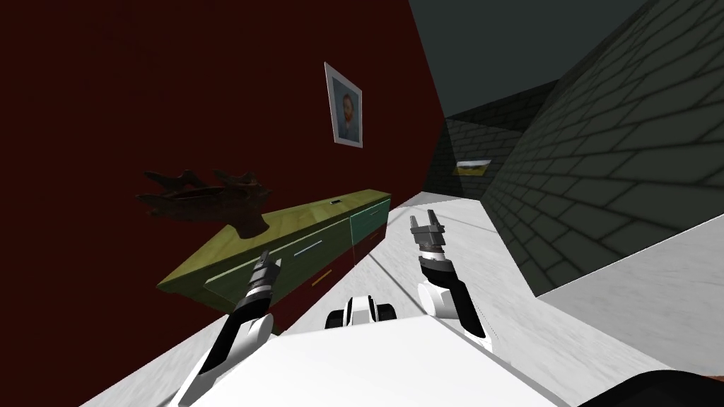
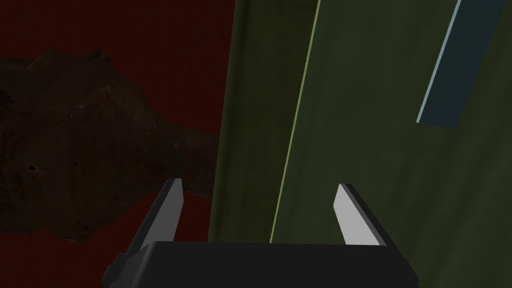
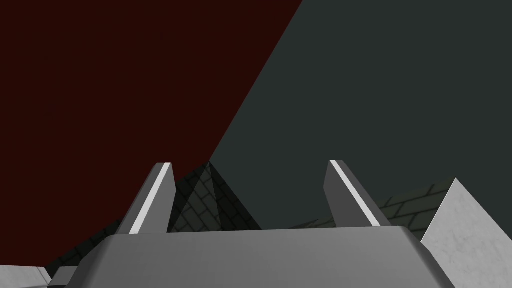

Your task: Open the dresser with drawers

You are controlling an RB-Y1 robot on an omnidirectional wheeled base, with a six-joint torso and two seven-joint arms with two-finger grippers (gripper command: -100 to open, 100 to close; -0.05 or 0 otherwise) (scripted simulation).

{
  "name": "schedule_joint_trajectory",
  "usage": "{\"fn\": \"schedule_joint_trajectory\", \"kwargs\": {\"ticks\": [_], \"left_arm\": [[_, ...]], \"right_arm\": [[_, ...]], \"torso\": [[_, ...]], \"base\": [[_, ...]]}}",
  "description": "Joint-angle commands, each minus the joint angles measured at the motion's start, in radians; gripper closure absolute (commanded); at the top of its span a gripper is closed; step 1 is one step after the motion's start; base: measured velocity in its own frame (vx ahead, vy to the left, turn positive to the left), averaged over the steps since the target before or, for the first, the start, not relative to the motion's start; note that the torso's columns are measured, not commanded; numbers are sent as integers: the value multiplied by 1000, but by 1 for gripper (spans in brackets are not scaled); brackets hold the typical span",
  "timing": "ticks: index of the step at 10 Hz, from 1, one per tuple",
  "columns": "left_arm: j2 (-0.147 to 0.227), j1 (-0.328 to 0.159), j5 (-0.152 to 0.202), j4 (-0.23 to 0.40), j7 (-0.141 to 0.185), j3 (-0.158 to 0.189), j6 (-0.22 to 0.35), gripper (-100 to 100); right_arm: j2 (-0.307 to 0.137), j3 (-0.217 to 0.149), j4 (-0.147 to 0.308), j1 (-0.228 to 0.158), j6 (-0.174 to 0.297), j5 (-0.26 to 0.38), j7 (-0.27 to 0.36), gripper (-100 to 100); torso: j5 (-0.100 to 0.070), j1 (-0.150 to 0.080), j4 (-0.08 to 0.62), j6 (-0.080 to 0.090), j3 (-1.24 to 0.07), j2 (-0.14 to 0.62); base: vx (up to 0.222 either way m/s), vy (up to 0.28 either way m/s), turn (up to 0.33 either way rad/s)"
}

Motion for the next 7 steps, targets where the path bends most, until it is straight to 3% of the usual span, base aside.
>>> {"fn": "schedule_joint_trajectory", "kwargs": {"ticks": [1,5,7], "left_arm": [[-1,-10,15,43,7,17,21,-100],[-28,-23,44,119,18,50,70,-100],[-66,-29,57,154,23,65,93,-100]], "right_arm": [[0,0,0,0,0,0,0,0],[0,0,0,0,0,0,0,0],[0,0,0,0,0,0,0,0]], "torso": [[0,-1,0,0,-1,-2],[-1,-2,-1,0,-3,-4],[-1,-2,-1,0,-1,-2]], "base": [[89,-96,42],[92,-100,66],[95,-129,62]]}}
